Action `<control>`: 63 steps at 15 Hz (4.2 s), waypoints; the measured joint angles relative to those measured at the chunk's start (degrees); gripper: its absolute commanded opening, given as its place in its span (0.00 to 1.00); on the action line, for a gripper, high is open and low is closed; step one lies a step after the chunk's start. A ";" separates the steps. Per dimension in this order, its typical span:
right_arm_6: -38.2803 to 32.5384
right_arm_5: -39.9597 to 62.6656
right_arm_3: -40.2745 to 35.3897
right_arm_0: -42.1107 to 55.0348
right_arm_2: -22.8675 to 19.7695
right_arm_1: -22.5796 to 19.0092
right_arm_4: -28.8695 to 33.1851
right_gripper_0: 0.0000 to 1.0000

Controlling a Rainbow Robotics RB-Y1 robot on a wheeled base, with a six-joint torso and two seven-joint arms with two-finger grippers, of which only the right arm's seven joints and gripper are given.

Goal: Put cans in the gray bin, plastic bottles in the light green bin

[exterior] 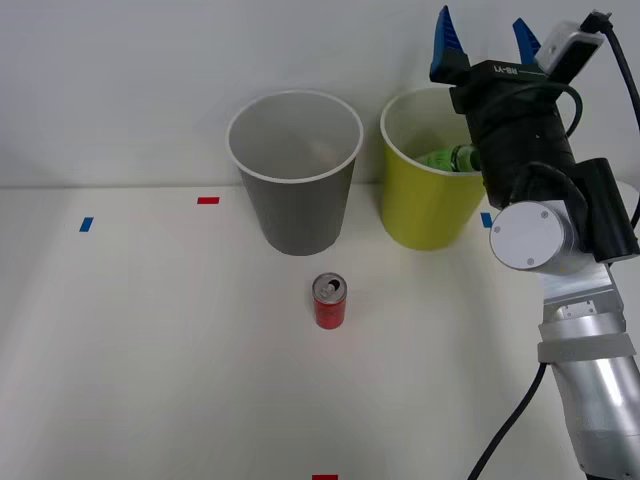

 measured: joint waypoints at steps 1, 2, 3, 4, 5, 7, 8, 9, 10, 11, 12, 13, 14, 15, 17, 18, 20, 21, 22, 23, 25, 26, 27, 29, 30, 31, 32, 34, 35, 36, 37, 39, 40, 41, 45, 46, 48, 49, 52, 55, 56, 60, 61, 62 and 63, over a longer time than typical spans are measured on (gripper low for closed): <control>0.00 0.01 0.00 0.00 0.01 0.11 0.00 1.00; 0.00 0.00 0.00 0.00 0.01 0.20 0.00 1.00; 0.00 -0.01 -0.04 0.00 0.01 0.29 0.00 1.00; 0.00 -0.01 -0.05 0.00 0.04 0.34 0.00 1.00; -0.01 0.00 -0.06 0.00 0.10 0.34 0.00 1.00; -0.01 -0.01 -0.22 0.00 0.18 0.35 -0.03 1.00; -0.01 -0.01 -0.59 0.04 0.19 0.33 -0.07 1.00; -0.04 -0.02 -1.17 0.12 0.20 0.31 -0.11 1.00; -0.19 -0.02 -2.18 0.43 0.20 0.18 -0.20 1.00; -0.42 -0.02 -3.82 1.14 0.20 -0.11 -0.34 1.00; -0.69 0.03 -5.69 2.32 0.26 -0.48 -0.58 1.00; -1.02 0.09 -7.62 4.02 0.50 -0.99 -0.92 1.00; -1.42 0.11 -10.27 6.50 0.94 -1.64 -1.32 1.00; -1.84 0.12 -12.81 9.14 1.49 -2.32 -1.78 1.00; -2.71 0.08 -18.13 15.46 2.90 -3.71 -2.76 1.00; -3.12 -0.10 -21.16 19.35 3.77 -4.46 -3.21 1.00; -3.84 -1.70 -26.60 26.87 5.95 -6.36 -4.00 1.00; -4.06 -3.74 -28.68 30.77 7.50 -7.67 -4.35 1.00; -4.19 -7.23 -30.24 34.18 9.43 -9.10 -4.64 1.00; -4.18 -11.44 -31.14 37.10 11.74 -10.64 -4.78 1.00; -3.88 -21.72 -31.87 43.57 16.72 -14.33 -3.97 1.00; -3.76 -25.11 -32.05 47.36 18.80 -16.26 -2.49 1.00; -3.71 -27.20 -32.16 51.09 19.83 -17.63 0.15 1.00; -3.83 -28.36 -32.26 57.15 19.75 -18.74 5.97 1.00; -3.96 -28.50 -32.28 59.98 19.37 -18.90 8.26 1.00; -4.09 -28.56 -32.29 62.80 19.14 -18.88 10.15 1.00; -4.19 -28.58 -32.24 66.01 19.03 -18.43 12.21 1.00; -5.23 -28.88 -30.62 71.47 18.70 -15.78 19.04 1.00; -7.36 -29.53 -28.80 73.09 18.08 -14.20 22.99 1.00; -10.79 -31.07 -26.20 74.33 17.07 -12.60 27.99 1.00; -16.25 -32.99 -23.60 75.48 15.92 -11.03 32.64 1.00; -27.99 -36.96 -19.32 78.71 13.20 -7.66 43.00 1.00; -32.82 -38.61 -18.18 81.37 12.08 -6.08 46.22 1.00; -36.42 -40.15 -17.42 84.23 10.89 -4.61 49.64 1.00; -48.36 -42.53 -16.70 90.62 7.97 1.31 60.27 1.00; -50.15 -42.88 -16.66 91.77 7.90 2.65 61.84 1.00; -51.54 -43.52 -16.64 93.81 7.86 4.28 63.08 1.00; -51.63 -44.02 -16.52 94.52 7.90 4.65 63.31 1.00; -52.44 -47.59 -13.35 94.73 7.10 4.61 63.63 1.00; -54.39 -49.10 -13.05 94.66 6.34 3.76 65.52 1.00; -57.02 -49.81 -13.03 94.67 5.94 3.73 66.82 1.00; -62.15 -52.91 -13.03 94.75 4.13 3.60 70.91 1.00; -62.28 -52.94 -13.02 94.51 3.78 3.40 71.40 1.00; -62.43 -52.95 -13.02 94.26 3.49 3.18 71.88 1.00; -62.68 -52.95 -13.02 94.03 3.27 2.97 72.35 1.00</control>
